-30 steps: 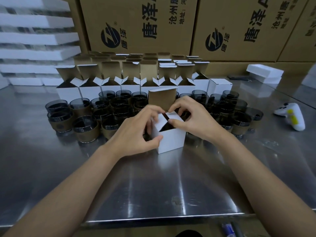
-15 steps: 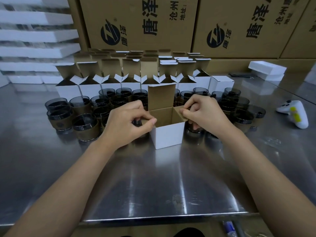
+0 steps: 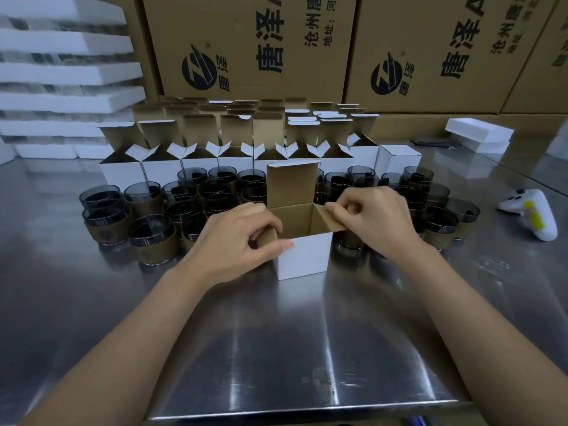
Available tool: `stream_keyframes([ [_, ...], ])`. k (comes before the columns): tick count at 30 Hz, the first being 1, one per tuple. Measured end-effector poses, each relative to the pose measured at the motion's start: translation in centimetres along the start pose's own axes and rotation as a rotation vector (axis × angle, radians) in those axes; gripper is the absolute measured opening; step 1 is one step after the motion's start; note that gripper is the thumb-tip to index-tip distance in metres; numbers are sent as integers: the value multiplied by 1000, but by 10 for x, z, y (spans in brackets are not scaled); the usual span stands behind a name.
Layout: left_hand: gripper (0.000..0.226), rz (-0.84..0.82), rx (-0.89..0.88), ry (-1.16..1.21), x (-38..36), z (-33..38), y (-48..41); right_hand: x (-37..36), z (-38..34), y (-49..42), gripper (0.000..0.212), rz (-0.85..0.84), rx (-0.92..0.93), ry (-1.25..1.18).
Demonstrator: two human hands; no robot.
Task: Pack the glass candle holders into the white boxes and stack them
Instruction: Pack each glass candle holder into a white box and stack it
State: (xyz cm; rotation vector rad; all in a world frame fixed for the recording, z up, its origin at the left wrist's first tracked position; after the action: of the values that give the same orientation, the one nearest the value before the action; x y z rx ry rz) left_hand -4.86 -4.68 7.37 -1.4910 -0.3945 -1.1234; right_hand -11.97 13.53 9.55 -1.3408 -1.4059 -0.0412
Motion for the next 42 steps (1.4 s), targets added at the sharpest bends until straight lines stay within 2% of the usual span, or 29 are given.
stream_keyframes([
  [2, 45, 5, -7, -59, 0, 2, -1, 5, 0, -3, 12, 11, 29, 34],
  [7, 43, 8, -1, -66, 0, 0, -1, -11, 14, -4, 17, -230, 34, 73],
  [12, 42, -7, -22, 8, -3, 3, 0, -3, 21, -5, 21, -276, -5, 88],
  [17, 41, -37, -5, 96, -8, -1, 0, -10, 28, 2, 18, -445, -31, 80],
  [19, 42, -38, -2, 84, -8, -2, 0, -11, 27, 2, 21, -464, -32, 43],
  [22, 45, -26, 11, 23, -7, -1, 0, 1, 29, -1, 19, -399, -42, -56],
  [24, 45, -20, 17, 2, -6, -1, 0, 17, 36, -3, 15, -315, -109, -214],
  [29, 43, -19, 15, 6, -6, 0, -1, 55, 50, -5, 15, 22, -233, -642],
  [32, 43, -13, 11, -9, -7, 1, -2, 60, 56, -4, 13, 139, -320, -817],
  [35, 45, -2, 2, -20, -5, 3, -2, 44, 56, -4, 16, 68, -413, -1065],
  [37, 48, 3, -1, -18, -4, 3, -2, 34, 47, -5, 22, -32, -389, -1206],
  [39, 49, 0, 1, -15, -4, 3, -2, 33, 36, -5, 30, -78, -328, -1268],
  [42, 48, -4, 4, -17, -5, 4, -3, 35, 25, -6, 32, -47, -264, -1257],
])
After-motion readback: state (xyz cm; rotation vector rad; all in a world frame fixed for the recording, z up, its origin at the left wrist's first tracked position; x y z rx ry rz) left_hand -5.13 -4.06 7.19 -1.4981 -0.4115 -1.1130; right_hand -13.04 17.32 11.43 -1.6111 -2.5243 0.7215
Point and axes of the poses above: each hand's wrist, its own y-axis away from the middle knuckle, its own x-axis out of the back of the hand, z = x × y, the point moved 9 cm from there along -y, towards the middle knuckle, and after that the axes turned 8 degrees about -y, right-handed, at the moved point
